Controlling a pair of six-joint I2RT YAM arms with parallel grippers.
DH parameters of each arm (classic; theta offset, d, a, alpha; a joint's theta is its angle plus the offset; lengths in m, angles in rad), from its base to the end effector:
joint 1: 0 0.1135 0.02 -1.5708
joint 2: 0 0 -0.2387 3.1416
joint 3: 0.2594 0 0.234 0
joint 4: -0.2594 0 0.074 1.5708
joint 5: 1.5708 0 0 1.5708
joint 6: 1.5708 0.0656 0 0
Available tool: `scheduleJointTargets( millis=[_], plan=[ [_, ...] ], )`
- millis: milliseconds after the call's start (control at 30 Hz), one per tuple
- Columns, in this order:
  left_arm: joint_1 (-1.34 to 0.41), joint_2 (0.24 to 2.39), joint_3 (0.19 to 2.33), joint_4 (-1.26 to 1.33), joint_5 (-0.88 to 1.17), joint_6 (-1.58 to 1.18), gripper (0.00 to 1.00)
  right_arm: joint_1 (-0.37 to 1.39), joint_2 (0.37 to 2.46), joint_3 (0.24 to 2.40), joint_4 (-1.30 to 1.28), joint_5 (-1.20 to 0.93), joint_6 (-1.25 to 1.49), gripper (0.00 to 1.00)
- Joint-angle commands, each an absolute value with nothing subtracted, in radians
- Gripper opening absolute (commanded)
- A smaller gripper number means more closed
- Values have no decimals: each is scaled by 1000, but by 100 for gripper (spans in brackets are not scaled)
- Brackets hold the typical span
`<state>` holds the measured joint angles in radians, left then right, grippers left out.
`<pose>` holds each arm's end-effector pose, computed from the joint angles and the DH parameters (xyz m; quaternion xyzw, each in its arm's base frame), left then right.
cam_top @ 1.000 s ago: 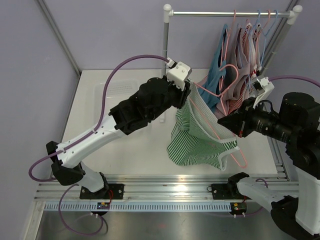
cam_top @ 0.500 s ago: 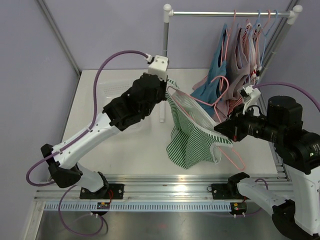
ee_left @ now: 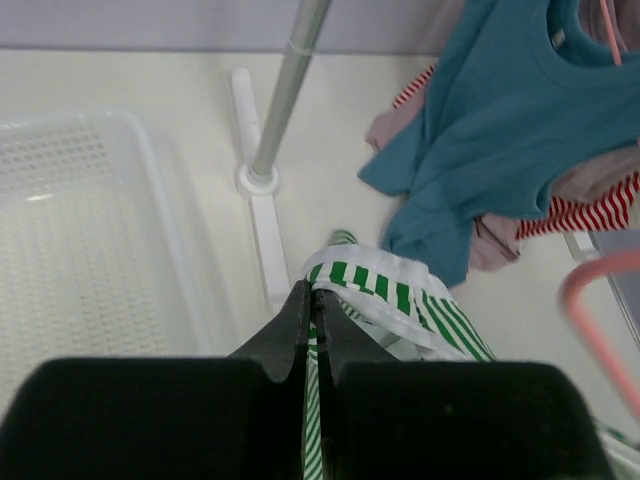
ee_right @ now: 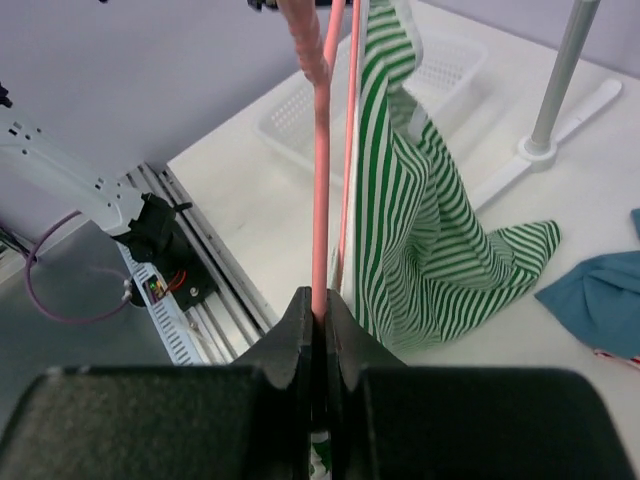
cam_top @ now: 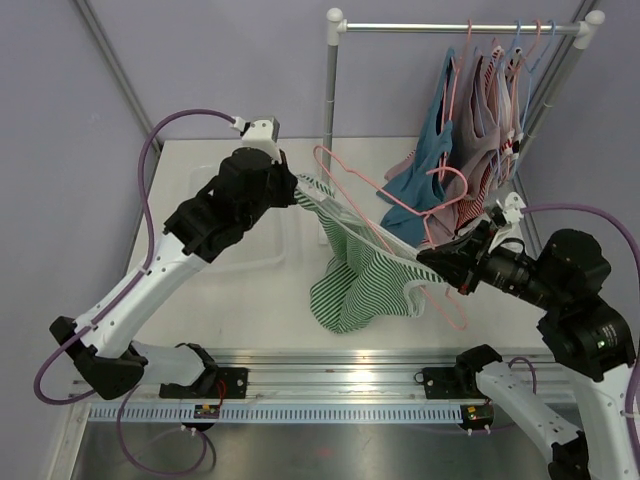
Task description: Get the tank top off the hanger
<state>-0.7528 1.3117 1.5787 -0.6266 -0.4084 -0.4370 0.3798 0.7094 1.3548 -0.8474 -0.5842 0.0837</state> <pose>0.2271 -0.1771 0.4146 0.0126 0.8132 -0.1743 0.5551 0.0883 0.0742 0.4272 -0.2895 0.7070 0.3562 0.5380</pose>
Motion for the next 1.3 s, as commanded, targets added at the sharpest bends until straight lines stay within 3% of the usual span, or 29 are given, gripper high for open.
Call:
scheduleJointTargets(
  millis=[0, 67, 167, 333, 400, 467, 567, 633, 733, 767, 867, 967, 1033, 1267],
  plan=[
    [-722, 1186, 1490, -533, -205, -482, 0, 382, 624, 1212, -445, -597, 204, 0],
    [-732, 1140, 1395, -428, -10, -483, 0, 383, 604, 1109, -280, -601, 316, 0],
    [-814, 1069, 1296, -325, 121, -456, 0, 382, 617, 1019, 45, -554, 455, 0],
    [-965, 1017, 1165, -287, 179, -377, 0, 382, 658, 916, 460, -402, 580, 0],
    [-968, 1003, 1109, -329, 93, -391, 0, 383, 658, 887, 549, -307, 580, 0],
    [-966, 1005, 1092, -383, -59, -405, 0, 383, 672, 987, 365, -200, 502, 0],
    [-966, 1015, 1088, -478, -158, -416, 0, 382, 745, 1175, -185, -54, 410, 0],
    [-965, 1017, 1089, -489, -167, -416, 0, 382, 799, 1261, -335, 58, 387, 0],
    [-966, 1016, 1098, -492, -167, -410, 11, 383, 872, 1359, -552, 129, 374, 0],
    [-966, 1015, 1104, -498, -164, -408, 29, 383, 891, 1383, -630, 133, 374, 0],
    [-966, 1006, 1146, -534, -167, -400, 60, 382, 974, 1497, -719, 143, 342, 0],
    [-968, 980, 1169, -572, -189, -399, 79, 382, 1084, 1639, -842, 170, 295, 0],
    [-968, 948, 1169, -592, -204, -402, 97, 382, 1156, 1725, -853, 167, 261, 0],
    [-968, 876, 1178, -715, -302, -394, 99, 382, 1414, 2015, -882, 141, 193, 0]
  ],
)
